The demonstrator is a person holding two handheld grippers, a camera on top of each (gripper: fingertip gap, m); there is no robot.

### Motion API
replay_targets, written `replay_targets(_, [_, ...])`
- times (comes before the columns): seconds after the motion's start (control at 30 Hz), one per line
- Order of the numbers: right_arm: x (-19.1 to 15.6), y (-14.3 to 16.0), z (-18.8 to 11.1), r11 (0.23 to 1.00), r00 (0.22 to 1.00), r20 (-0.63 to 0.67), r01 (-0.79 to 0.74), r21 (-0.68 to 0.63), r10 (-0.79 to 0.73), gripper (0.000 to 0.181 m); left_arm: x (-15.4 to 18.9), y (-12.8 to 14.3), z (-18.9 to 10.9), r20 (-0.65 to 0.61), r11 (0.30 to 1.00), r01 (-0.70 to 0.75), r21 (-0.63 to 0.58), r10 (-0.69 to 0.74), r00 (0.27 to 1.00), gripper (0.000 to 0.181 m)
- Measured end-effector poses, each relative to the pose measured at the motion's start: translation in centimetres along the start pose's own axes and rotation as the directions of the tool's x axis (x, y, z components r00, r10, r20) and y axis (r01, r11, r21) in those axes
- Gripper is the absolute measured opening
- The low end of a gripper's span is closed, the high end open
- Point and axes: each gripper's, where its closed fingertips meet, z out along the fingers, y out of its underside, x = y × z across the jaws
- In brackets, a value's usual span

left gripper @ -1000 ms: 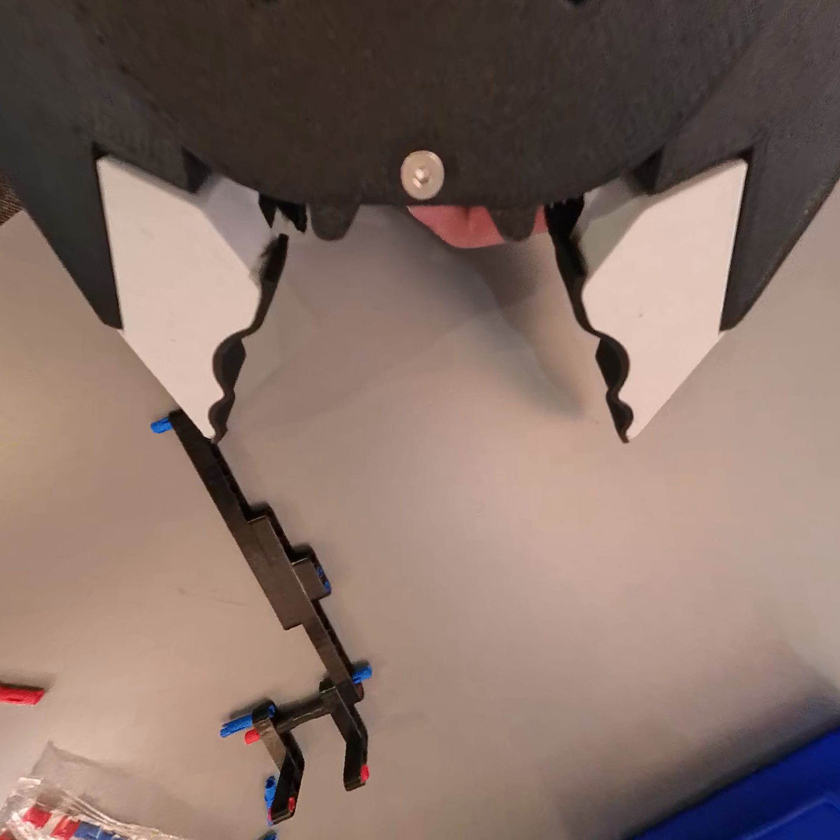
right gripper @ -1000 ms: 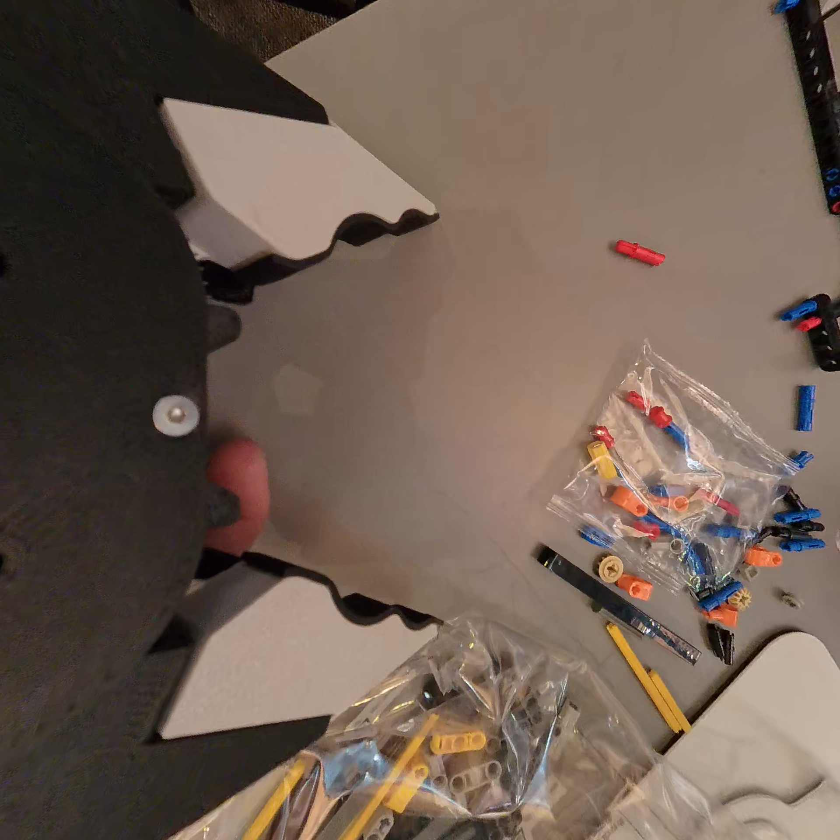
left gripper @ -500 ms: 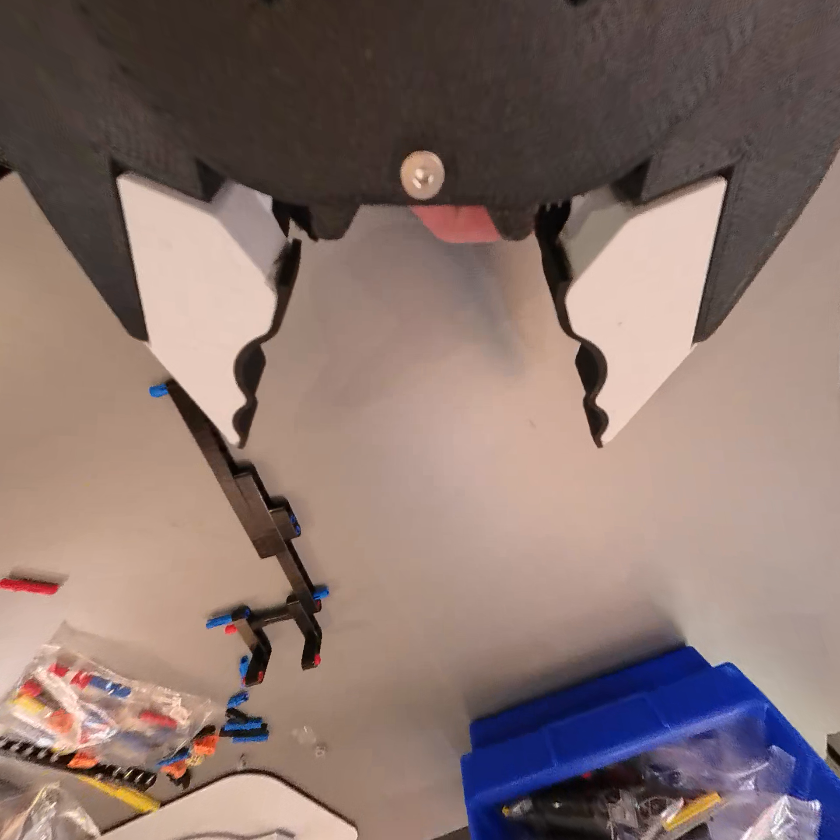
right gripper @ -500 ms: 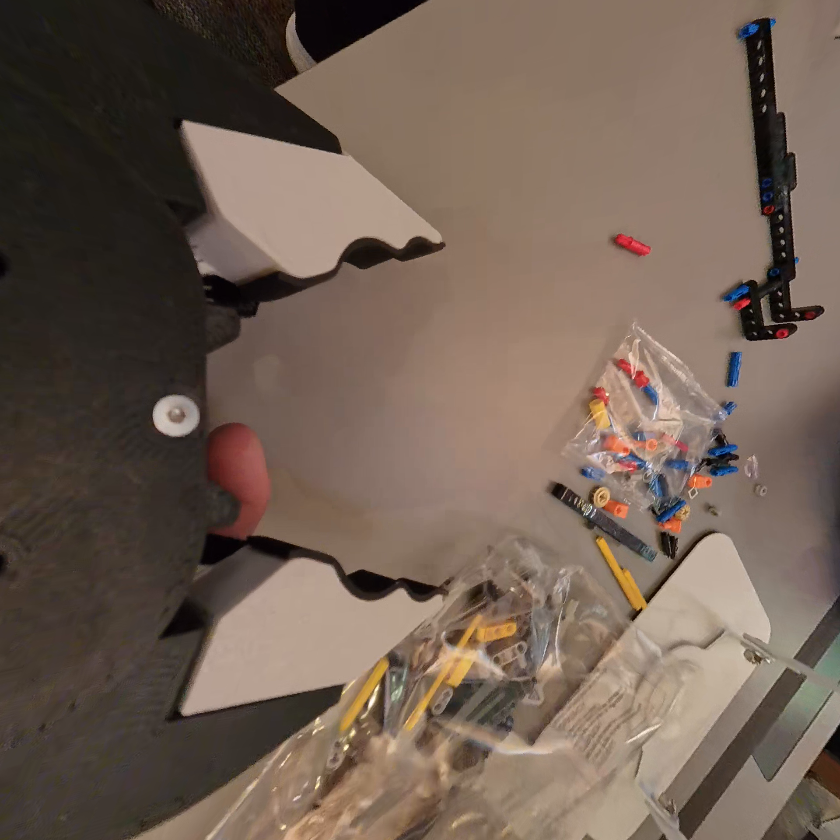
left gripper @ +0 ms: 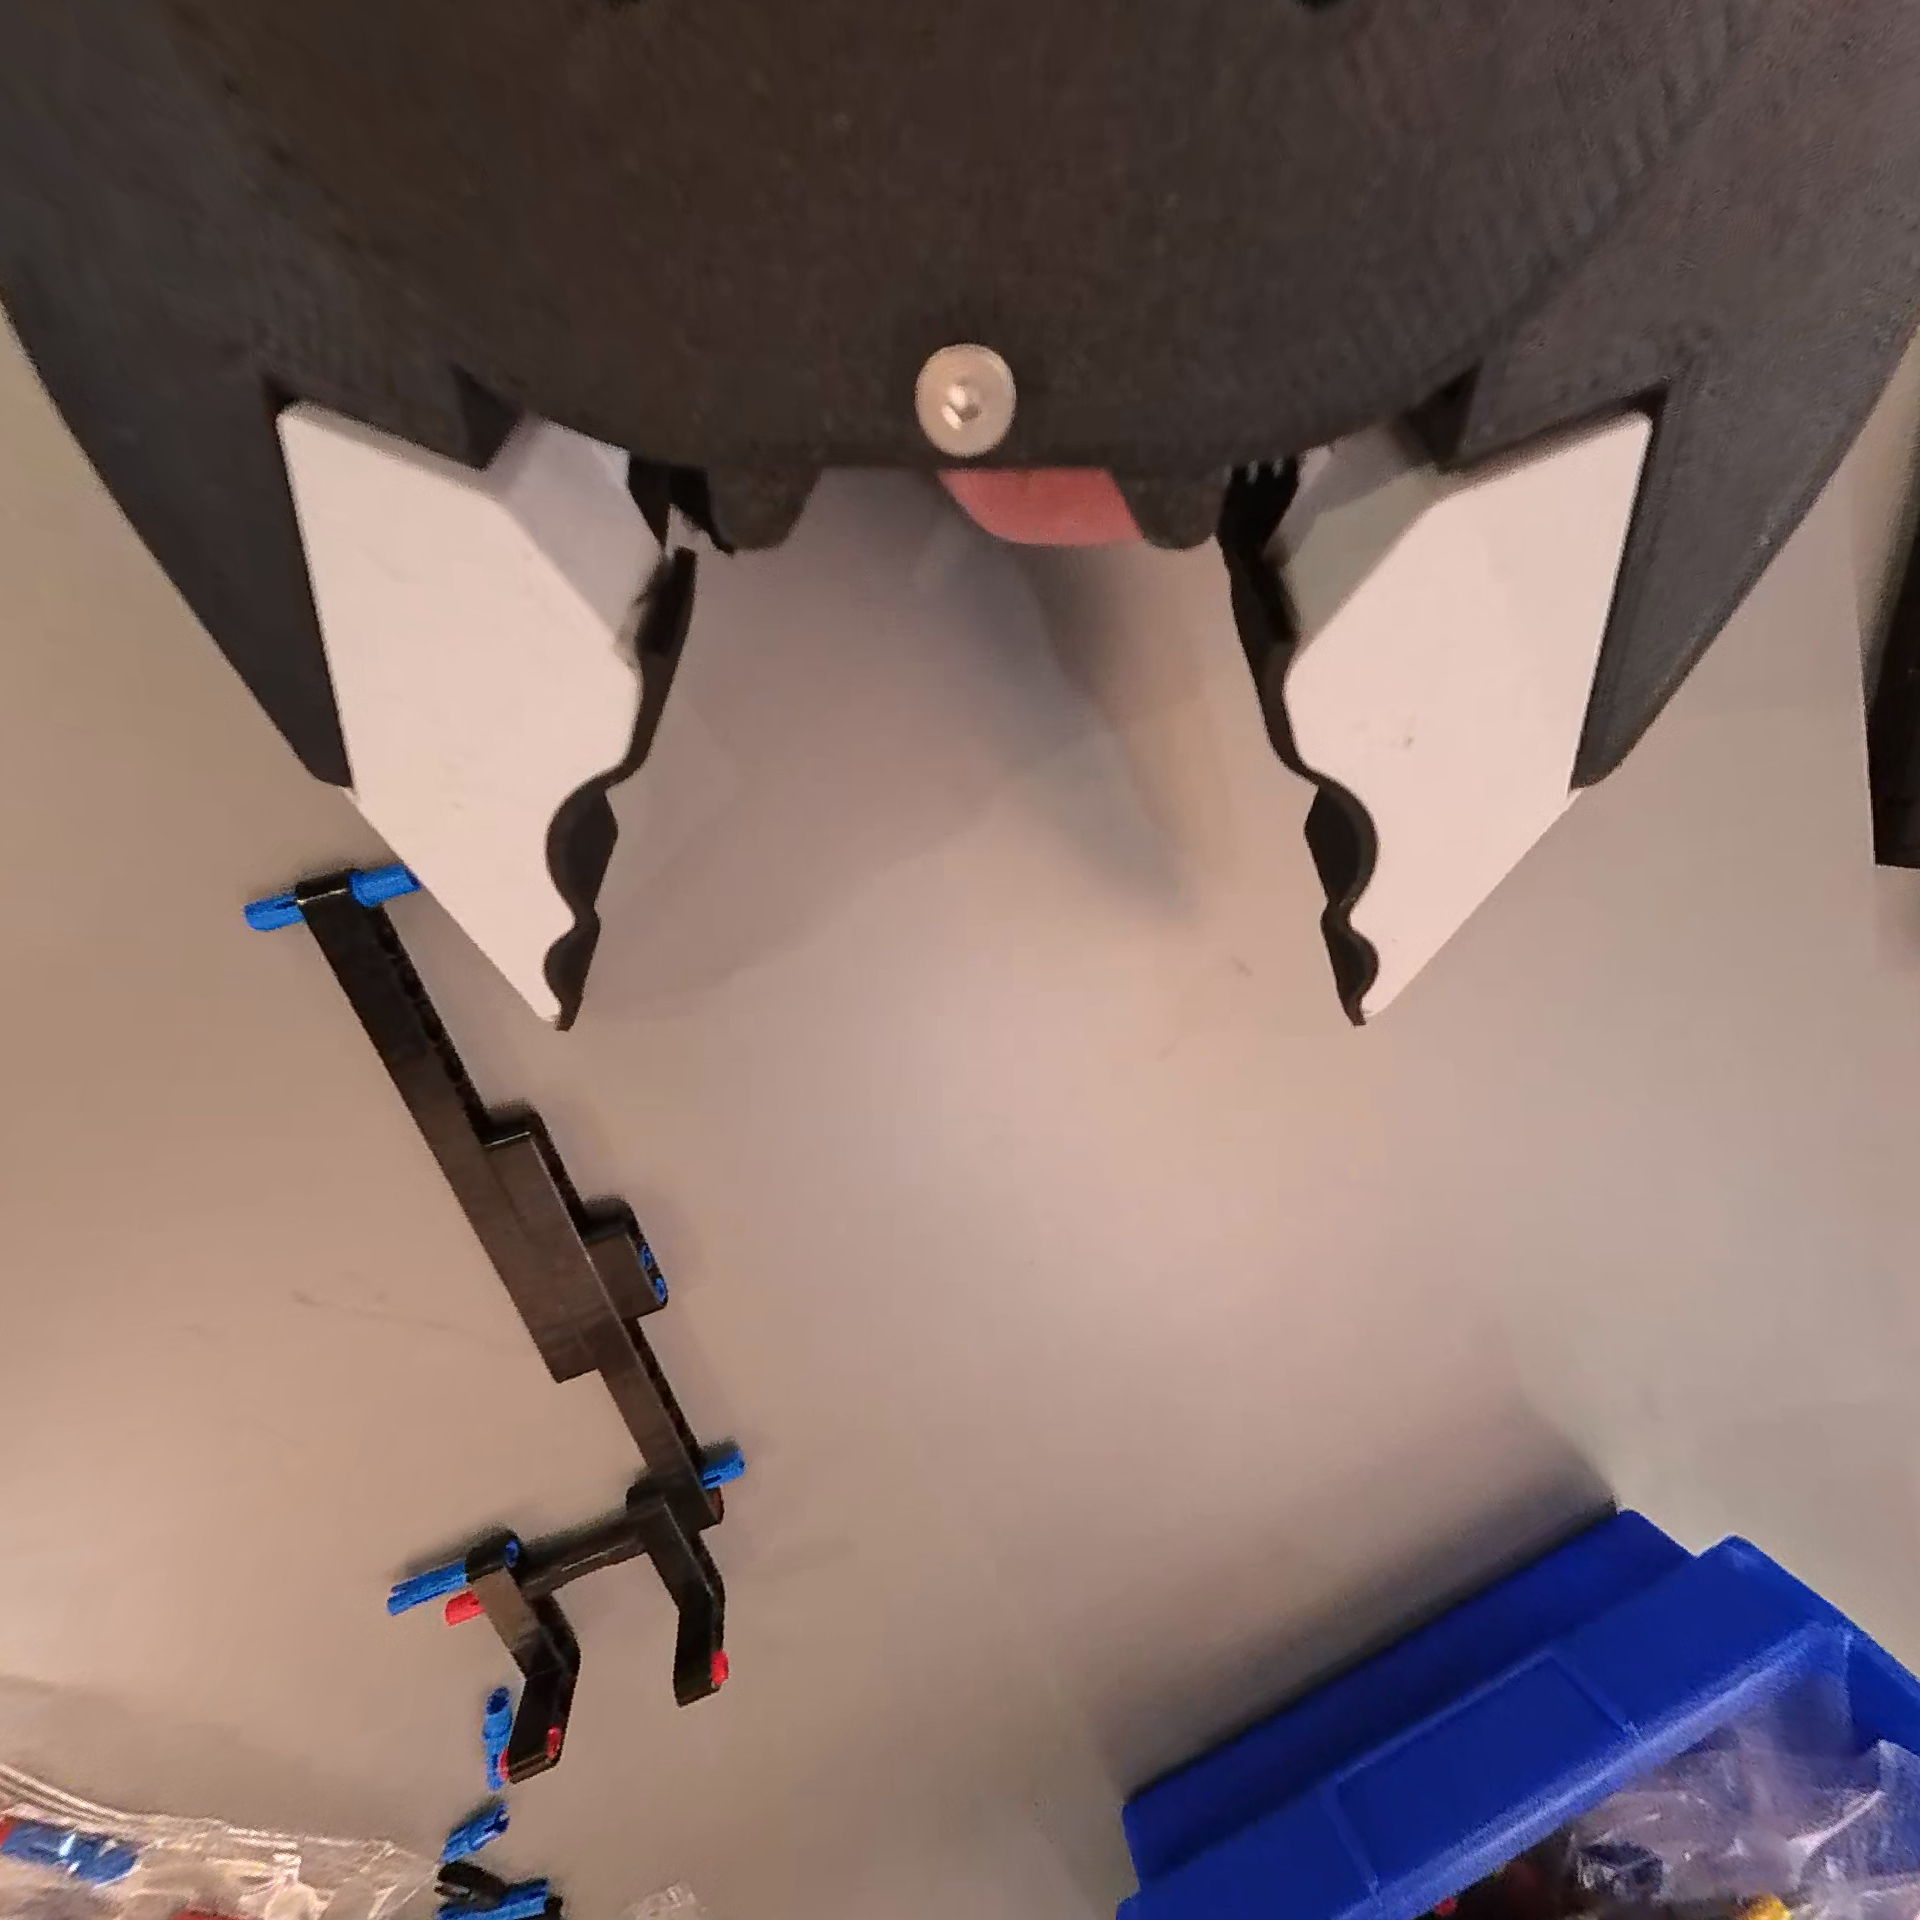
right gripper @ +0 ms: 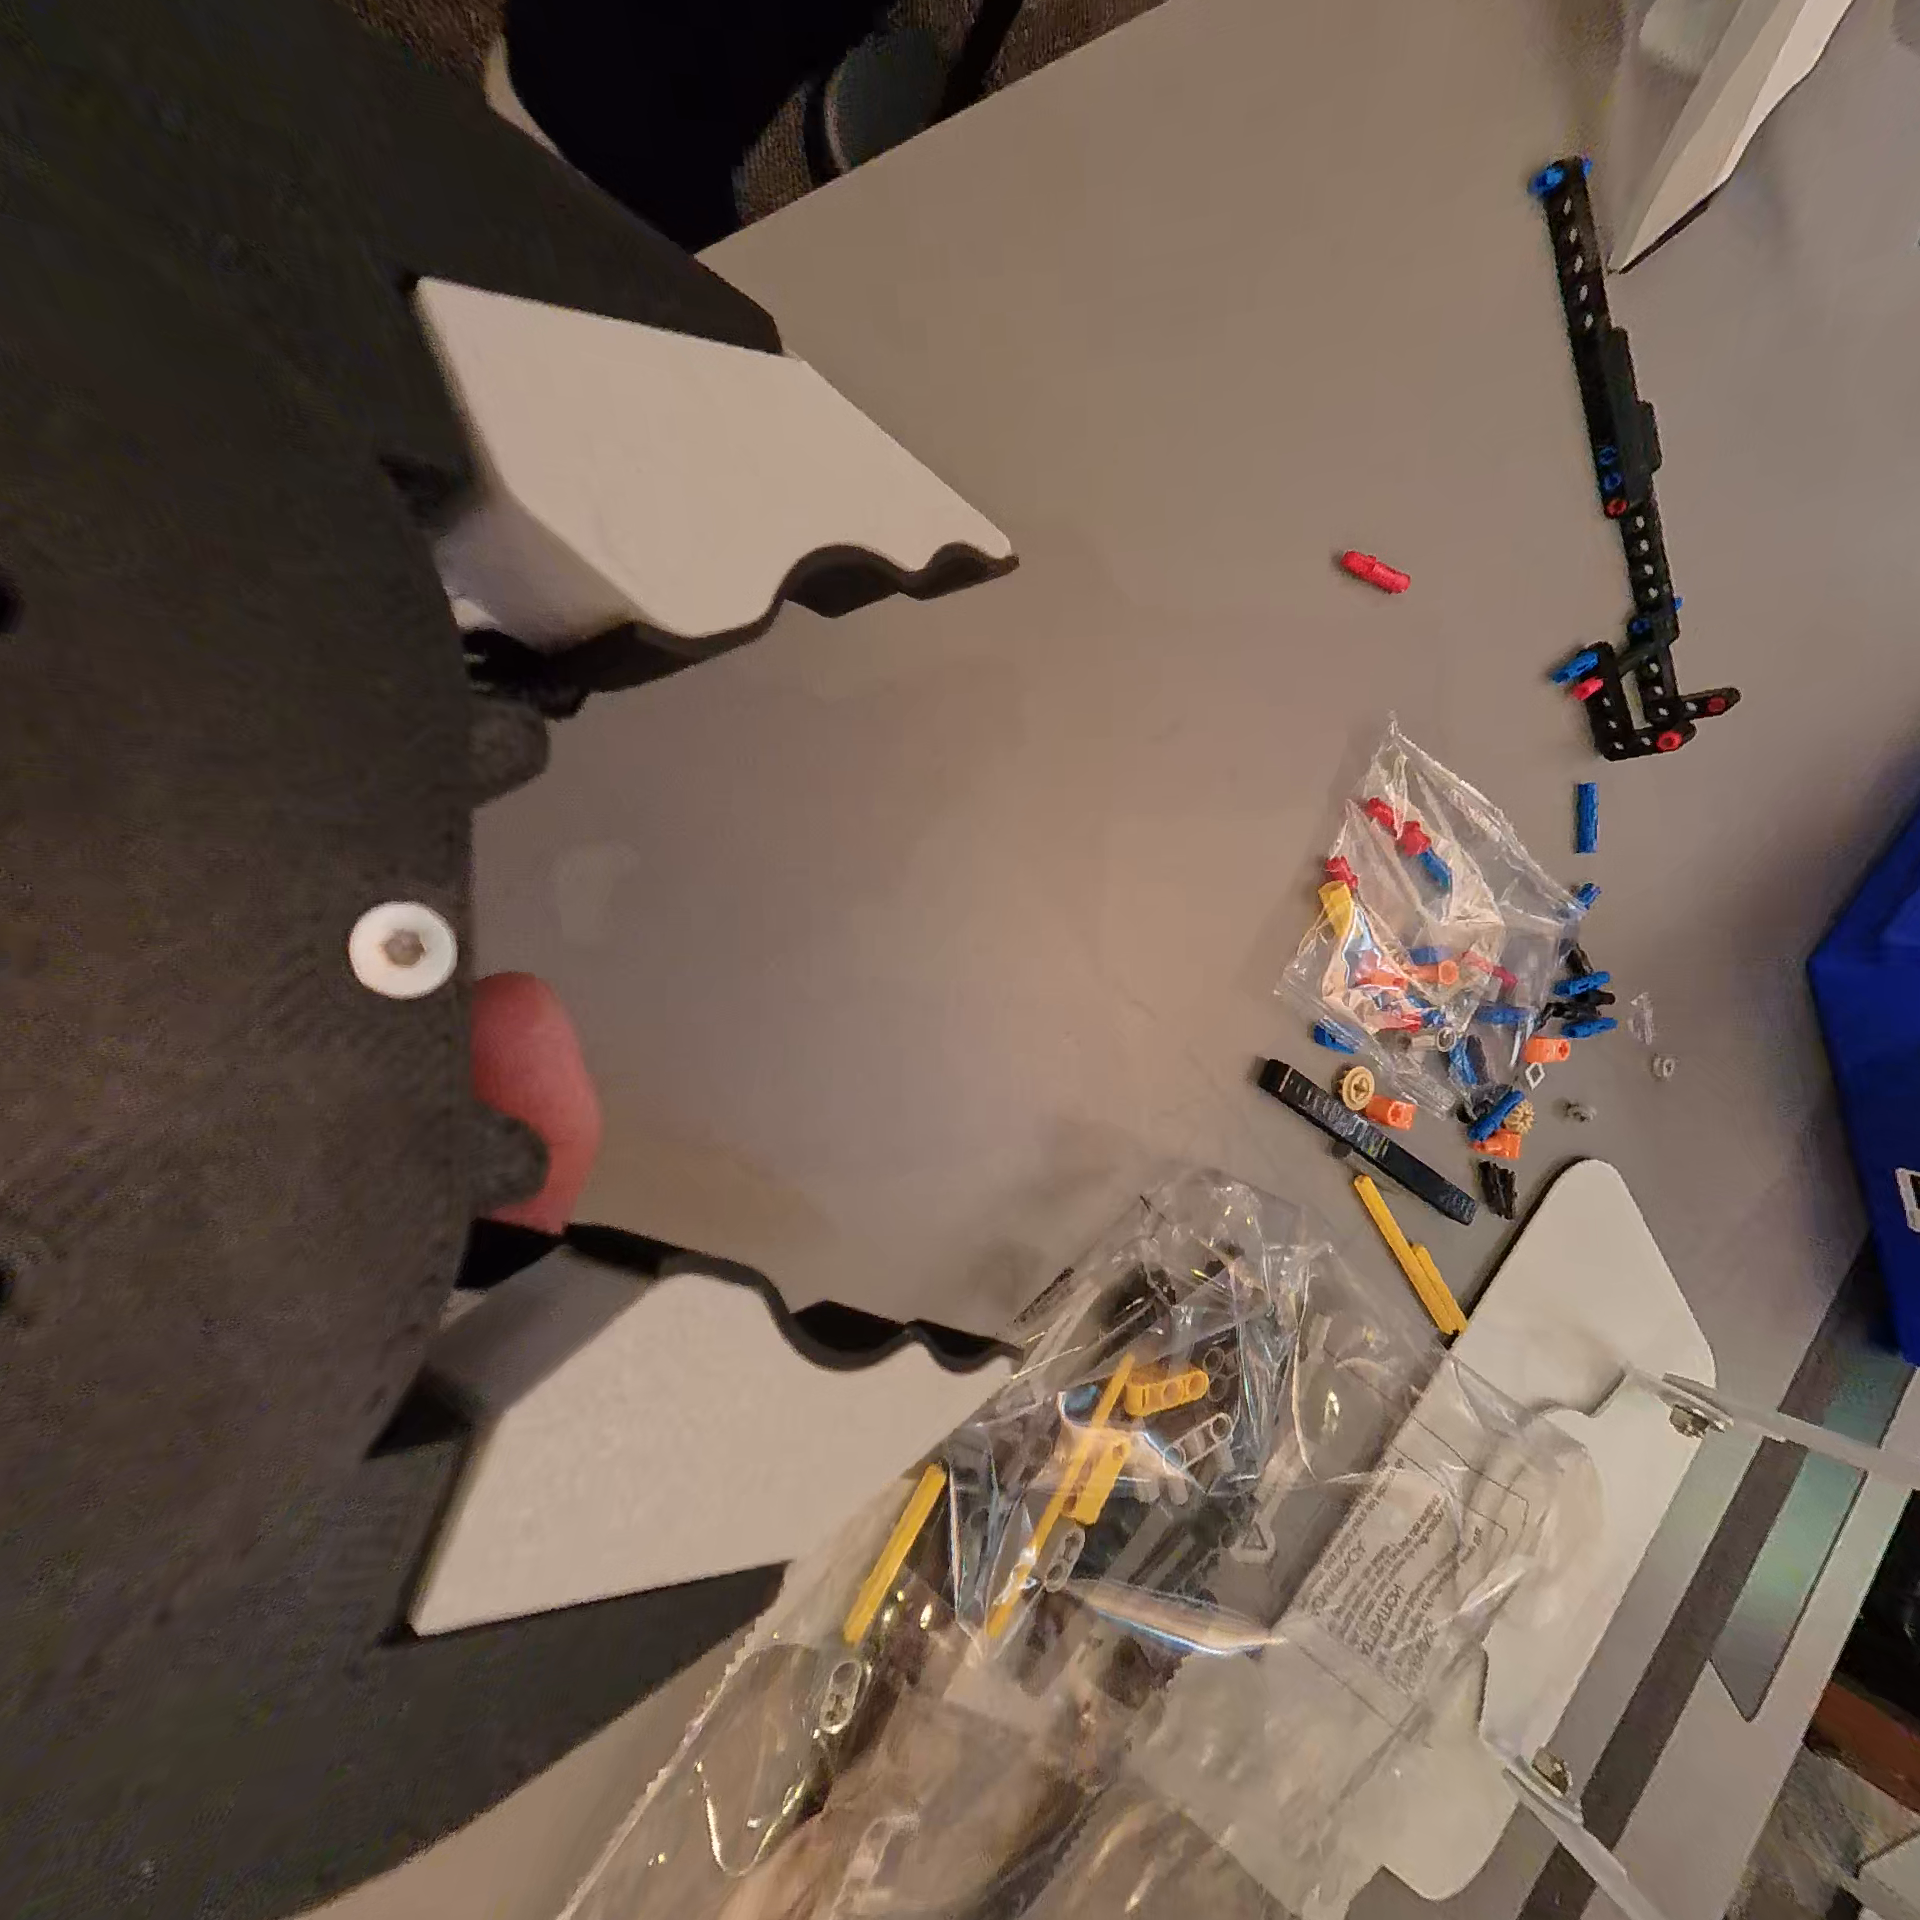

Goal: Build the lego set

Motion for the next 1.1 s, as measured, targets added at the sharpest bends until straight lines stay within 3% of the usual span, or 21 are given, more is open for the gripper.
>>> replay_targets(0.23, [-0.1, 0.1, 0.1, 0.999, 0.998, 0.042, -0.039, -0.014, 0.040, 0.140, 0.6, -0.1, -0.1, -0.031, 1.000, -0.020, 0.007, 0.020, 0.999, 0.134])
replay_targets(0.53, [0.3, 1.0, 0.8, 0.995, 0.999, 0.001, -0.046, -0.083, 0.046, 0.143, 0.7, 0.1, 0.3, -0.060, 1.000, 0.006, -0.013, -0.007, 0.998, 0.130])
replay_targets(0.77, [0.2, 2.3, 1.5, 0.978, 0.994, 0.020, -0.103, -0.179, 0.108, 0.153, 0.3, 1.5, 1.1, -0.103, 0.976, 0.168, -0.141, -0.183, 0.978, 0.147])
replay_targets(0.9, [-0.3, 3.1, 1.8, 0.966, 0.993, 0.051, -0.094, -0.240, 0.109, 0.155, 0.9, 1.5, 1.5, -0.113, 0.972, 0.165, -0.165, -0.185, 0.976, 0.158])
replay_targets(1.1, [-0.8, 3.3, 1.9, 0.963, 0.993, 0.076, -0.070, -0.259, 0.093, 0.156, 1.2, 1.5, 1.4, -0.094, 0.968, 0.191, -0.165, -0.209, 0.973, 0.158])
